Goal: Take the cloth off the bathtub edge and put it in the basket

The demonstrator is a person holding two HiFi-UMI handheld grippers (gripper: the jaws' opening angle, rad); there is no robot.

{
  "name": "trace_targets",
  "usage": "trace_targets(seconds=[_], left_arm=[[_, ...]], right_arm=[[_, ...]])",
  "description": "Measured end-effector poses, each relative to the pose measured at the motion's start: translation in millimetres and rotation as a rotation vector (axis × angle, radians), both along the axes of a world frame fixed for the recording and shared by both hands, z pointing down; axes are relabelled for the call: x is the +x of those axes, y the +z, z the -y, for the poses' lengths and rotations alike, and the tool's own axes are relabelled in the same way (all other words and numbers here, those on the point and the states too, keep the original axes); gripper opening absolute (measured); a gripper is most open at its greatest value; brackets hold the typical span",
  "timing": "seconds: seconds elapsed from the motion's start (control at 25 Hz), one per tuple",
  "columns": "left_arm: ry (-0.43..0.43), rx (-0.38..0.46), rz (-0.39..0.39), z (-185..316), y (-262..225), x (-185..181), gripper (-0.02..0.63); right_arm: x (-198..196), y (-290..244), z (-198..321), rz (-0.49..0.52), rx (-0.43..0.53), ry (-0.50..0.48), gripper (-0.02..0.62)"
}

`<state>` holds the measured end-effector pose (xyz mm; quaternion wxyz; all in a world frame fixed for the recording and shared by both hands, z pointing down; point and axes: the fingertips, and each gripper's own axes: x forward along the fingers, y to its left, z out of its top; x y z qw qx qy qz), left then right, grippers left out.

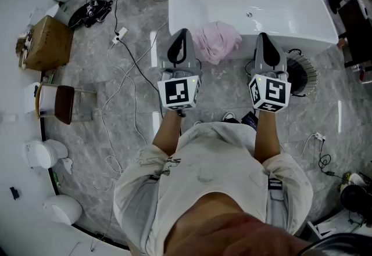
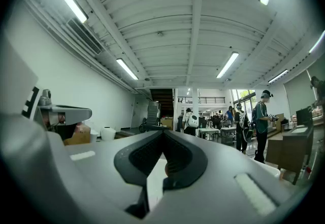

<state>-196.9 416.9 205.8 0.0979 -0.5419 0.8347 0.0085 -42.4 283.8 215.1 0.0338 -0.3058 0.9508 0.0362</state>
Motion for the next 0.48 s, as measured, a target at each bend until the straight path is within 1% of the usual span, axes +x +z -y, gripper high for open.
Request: trace_targets(seconds=[0.36,0.48], left_arm=[[-0.006,-0.01,0.015,22,0,13,0.002],[0.0,-0.011,0.001,32,4,18,0.002]], right_arm=[[8,5,22,0.011,-0.012,-0.014,0.002],[16,6,33,0.062,-0.029,-0.005,0.002]])
